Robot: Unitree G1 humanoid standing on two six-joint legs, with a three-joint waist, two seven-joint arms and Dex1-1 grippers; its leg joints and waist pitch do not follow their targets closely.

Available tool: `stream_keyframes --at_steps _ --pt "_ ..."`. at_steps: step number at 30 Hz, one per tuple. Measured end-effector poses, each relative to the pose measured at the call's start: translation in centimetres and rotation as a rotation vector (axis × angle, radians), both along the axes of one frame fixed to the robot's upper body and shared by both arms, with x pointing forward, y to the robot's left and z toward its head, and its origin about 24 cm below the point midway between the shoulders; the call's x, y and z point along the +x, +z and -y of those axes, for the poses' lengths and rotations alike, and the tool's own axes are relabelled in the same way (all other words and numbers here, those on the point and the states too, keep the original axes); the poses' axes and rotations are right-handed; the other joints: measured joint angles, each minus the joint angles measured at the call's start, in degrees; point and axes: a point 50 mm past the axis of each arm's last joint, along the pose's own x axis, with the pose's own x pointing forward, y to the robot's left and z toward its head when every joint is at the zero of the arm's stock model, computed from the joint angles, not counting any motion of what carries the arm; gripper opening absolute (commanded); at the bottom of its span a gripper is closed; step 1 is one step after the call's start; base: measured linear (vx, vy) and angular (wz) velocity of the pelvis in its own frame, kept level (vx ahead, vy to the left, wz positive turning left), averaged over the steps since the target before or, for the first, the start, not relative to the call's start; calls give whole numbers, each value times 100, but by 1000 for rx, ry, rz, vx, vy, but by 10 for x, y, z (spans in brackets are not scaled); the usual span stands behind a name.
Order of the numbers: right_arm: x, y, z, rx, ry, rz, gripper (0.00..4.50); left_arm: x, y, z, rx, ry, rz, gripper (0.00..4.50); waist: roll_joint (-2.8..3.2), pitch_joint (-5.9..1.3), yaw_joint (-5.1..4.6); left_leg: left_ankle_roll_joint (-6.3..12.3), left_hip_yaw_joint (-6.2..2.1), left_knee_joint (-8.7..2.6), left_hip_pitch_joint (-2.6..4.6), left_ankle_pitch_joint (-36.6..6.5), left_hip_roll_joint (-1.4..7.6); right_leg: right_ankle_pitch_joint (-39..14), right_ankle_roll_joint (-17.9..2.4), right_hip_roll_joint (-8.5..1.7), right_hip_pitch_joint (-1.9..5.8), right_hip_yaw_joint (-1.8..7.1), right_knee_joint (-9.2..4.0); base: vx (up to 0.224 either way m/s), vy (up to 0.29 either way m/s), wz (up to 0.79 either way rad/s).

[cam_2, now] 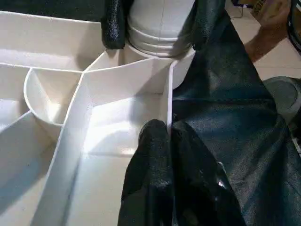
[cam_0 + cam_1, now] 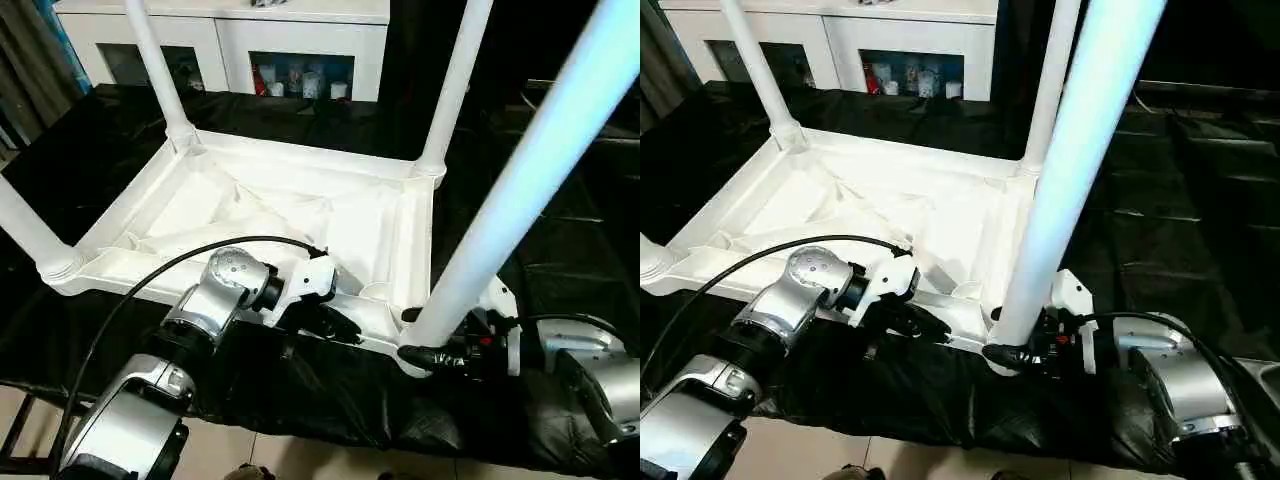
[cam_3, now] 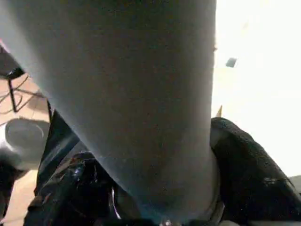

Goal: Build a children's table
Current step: Rotate leg to tighten

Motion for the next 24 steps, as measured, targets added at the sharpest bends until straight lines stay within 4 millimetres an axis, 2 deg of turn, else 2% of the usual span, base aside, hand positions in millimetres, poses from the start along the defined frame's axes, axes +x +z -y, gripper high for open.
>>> stream_keyframes --at_steps 3,6,8,12,16,17,18,20,22,24 --pt "4 -5 -3 50 -145 19 262 4 -1 0 2 72 2 0 -5 2 -41 -23 0 7 6 -13 1 11 -17 1 6 1 2 0 0 0" --pt "11 -9 -1 67 -334 58 261 9 -2 10 -6 169 18 0 -8 5 -146 -25 0 32 8 -14 -5 13 -20 -3 15 15 -6 0 0 0" --pt "13 -10 1 64 -389 69 261 10 -2 16 -10 197 21 0 -8 4 -167 -25 0 34 11 -14 -15 11 -16 -7 19 23 -13 0 0 0" --pt "22 -17 -2 62 -606 113 261 13 -6 32 -24 310 34 0 -10 -13 -179 -25 1 35 22 -14 -22 -6 12 -8 36 34 -25 0 0 0" --pt "38 -19 -15 78 -855 129 261 13 -9 46 -42 412 62 0 11 -26 -260 -25 -1 24 18 -14 -25 -11 21 -7 37 37 -27 0 0 0" --pt "40 -19 -18 82 -886 131 261 13 -9 47 -45 424 70 0 11 -26 -283 -25 -3 18 18 -14 -25 -12 23 -7 36 33 -27 0 0 0" --pt "41 -19 -20 86 -902 141 296 13 -8 47 -47 427 73 0 12 -27 -299 -25 -4 9 17 -14 -25 -13 24 -7 32 31 -29 0 0 0" --pt "40 -19 -20 82 -903 157 296 12 -8 47 -51 427 77 0 20 -26 -306 -25 -4 -3 15 -14 -26 -14 25 -6 30 30 -31 0 0 0" --pt "40 -18 -20 77 -900 170 335 12 -8 47 -52 425 79 0 23 -25 -308 -25 -4 -8 9 -14 -25 -14 25 -6 24 28 -31 0 0 0" --pt "40 -18 -20 77 -884 176 342 12 -7 47 -54 418 81 0 25 -23 -307 -25 -5 -12 7 -14 -25 -13 25 -5 22 26 -30 0 0 0"
